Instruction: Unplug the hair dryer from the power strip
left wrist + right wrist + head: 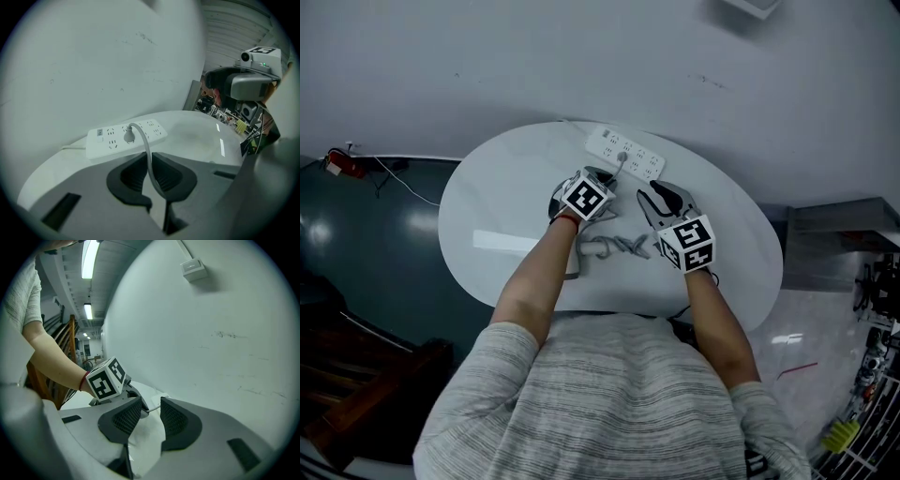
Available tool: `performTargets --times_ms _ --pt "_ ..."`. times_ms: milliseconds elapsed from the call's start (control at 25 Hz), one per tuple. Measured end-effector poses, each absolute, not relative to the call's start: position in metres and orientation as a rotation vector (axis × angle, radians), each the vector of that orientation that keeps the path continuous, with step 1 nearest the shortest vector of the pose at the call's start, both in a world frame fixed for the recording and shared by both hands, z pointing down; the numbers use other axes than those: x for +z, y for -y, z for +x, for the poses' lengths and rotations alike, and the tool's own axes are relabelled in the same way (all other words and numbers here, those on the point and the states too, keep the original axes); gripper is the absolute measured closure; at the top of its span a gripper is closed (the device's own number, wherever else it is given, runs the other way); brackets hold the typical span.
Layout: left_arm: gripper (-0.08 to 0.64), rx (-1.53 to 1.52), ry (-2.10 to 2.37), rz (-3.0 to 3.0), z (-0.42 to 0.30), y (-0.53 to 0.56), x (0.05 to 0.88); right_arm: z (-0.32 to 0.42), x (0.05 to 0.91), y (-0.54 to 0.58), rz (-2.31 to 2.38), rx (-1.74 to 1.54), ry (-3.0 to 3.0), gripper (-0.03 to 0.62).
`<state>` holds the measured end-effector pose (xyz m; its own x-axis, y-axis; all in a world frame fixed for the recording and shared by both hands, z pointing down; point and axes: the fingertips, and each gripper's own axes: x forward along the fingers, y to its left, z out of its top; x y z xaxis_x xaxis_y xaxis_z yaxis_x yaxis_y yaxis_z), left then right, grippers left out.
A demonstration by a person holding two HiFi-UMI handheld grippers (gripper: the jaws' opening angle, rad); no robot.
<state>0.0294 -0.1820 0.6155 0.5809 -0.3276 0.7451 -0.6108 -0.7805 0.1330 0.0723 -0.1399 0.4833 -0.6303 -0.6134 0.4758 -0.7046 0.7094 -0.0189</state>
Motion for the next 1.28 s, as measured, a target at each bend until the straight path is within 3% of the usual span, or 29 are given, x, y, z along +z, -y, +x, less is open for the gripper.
performTargets --times_ms 360,560,880,1280 --pt "0.531 0.814 0.671 2.384 0.026 0.150 0.591 0.079 0.487 0.136 1.020 0.298 2.462 0.468" --pt "0.531 0.781 0.626 2.377 0.012 0.118 0.585 0.071 0.501 0.124 0.952 0.322 2.443 0.394" --pt "0.531 0.678 0.607 2.330 -0.006 0.086 0.571 0.049 0.526 0.109 0.842 0.336 2.409 0.351" --pt "0.531 0.639 0.666 2.352 -0.031 0.093 0.571 0.008 0.568 0.114 0.754 0.341 2.351 0.345"
